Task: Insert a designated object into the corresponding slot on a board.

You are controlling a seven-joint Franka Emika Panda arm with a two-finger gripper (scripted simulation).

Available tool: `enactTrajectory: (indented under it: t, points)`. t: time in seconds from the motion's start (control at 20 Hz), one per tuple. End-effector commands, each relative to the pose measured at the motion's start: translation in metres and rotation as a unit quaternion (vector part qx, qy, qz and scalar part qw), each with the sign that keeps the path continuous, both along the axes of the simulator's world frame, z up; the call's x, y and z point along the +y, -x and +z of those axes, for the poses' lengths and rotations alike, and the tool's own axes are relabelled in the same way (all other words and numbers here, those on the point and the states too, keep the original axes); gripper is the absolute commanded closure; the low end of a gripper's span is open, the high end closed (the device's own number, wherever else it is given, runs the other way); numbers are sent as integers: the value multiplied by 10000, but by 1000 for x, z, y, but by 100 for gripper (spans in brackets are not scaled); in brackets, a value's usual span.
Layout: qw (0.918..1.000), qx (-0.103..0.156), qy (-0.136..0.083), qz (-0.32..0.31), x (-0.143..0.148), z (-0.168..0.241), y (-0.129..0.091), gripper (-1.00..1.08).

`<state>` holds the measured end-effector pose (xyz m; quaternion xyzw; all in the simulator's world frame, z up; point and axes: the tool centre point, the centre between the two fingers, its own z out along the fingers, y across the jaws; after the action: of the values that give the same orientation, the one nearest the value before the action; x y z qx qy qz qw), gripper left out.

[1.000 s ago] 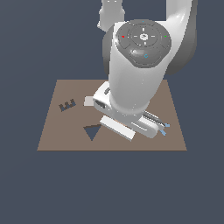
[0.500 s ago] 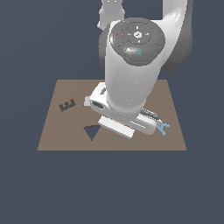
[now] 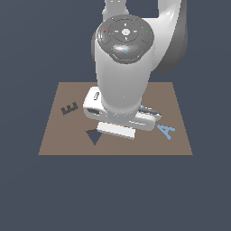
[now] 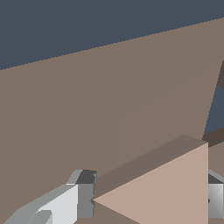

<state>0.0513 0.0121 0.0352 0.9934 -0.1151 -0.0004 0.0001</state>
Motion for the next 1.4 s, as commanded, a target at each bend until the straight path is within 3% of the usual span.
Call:
enactTrajectory:
  t: [0.0, 0.35, 0.85, 1.35]
  points:
    - [9993, -3, 1, 369, -7, 1, 1, 108]
    - [9875, -3, 1, 1577, -30, 2, -1, 108]
    - [9522, -1, 2, 3055, -57, 4, -11, 108]
    - [9213, 1, 2, 3889, -70, 5, -21, 108]
